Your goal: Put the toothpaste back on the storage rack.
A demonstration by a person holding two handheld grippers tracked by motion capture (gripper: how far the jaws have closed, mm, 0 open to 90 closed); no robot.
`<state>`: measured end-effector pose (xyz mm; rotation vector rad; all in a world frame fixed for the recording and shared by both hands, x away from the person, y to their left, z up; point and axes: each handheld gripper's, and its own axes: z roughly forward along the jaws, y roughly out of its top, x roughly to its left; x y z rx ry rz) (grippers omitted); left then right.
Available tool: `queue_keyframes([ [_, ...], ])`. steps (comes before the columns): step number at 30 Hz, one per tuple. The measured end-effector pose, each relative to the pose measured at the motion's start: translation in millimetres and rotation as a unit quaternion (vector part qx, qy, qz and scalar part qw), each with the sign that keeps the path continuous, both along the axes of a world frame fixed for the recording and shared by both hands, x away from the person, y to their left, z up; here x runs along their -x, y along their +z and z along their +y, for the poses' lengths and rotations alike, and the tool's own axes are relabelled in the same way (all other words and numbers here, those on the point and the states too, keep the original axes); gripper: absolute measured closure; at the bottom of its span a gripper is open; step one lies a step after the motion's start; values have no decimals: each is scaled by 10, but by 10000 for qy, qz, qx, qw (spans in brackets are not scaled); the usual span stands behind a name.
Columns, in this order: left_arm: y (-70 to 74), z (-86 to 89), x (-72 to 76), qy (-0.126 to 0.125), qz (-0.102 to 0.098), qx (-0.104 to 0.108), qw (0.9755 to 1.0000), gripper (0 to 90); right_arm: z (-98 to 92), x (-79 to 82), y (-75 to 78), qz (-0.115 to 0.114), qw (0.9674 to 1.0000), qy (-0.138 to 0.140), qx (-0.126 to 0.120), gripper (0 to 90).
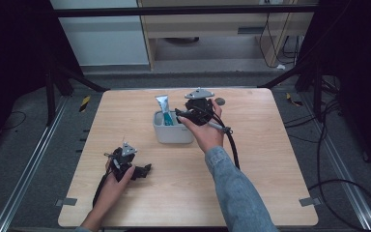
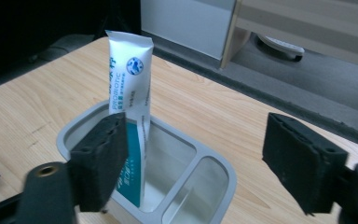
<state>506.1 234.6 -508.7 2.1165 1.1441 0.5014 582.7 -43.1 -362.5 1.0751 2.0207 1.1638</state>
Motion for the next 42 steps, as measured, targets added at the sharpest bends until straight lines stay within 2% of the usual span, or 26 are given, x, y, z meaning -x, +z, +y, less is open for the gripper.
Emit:
queue_keyframes([
  [4, 0, 0, 0, 1, 1, 1, 10000, 0, 11, 32, 2, 66, 9997, -94, 234, 144],
  [8, 0, 0, 0, 0, 2, 0, 10000, 0, -16, 66, 20, 101, 9993, -96, 360, 155],
  [16, 0, 0, 0, -1, 3, -1, 10000, 0, -164, 107, 50, 162, 9995, -124, 260, 174],
  [21, 2, 2, 0, -11, 7, -16, 10000, 0, -288, 124, 1, 280, 9990, -204, 278, 195],
  [23, 1, 2, 0, -8, 7, -13, 10000, 0, -338, 146, -21, 234, 9989, -246, 310, 210],
  [27, 1, 2, 0, -9, 7, -14, 10000, 0, -433, 175, -53, 279, 9987, -301, 310, 214],
  [30, 2, 2, 0, -9, 7, -15, 10000, 0, -527, 200, -69, 307, 9982, -346, 389, 215],
  [35, 1, 2, 0, -8, 7, -13, 10000, 0, -666, 235, -82, 340, 9978, -444, 369, 214],
  [38, 1, 2, 0, -7, 8, -12, 10000, 0, -791, 272, -94, 406, 9974, -492, 336, 197],
  [42, 1, 2, 0, -7, 7, -12, 10000, 0, -858, 281, -109, 517, 9968, -493, 351, 160],
])
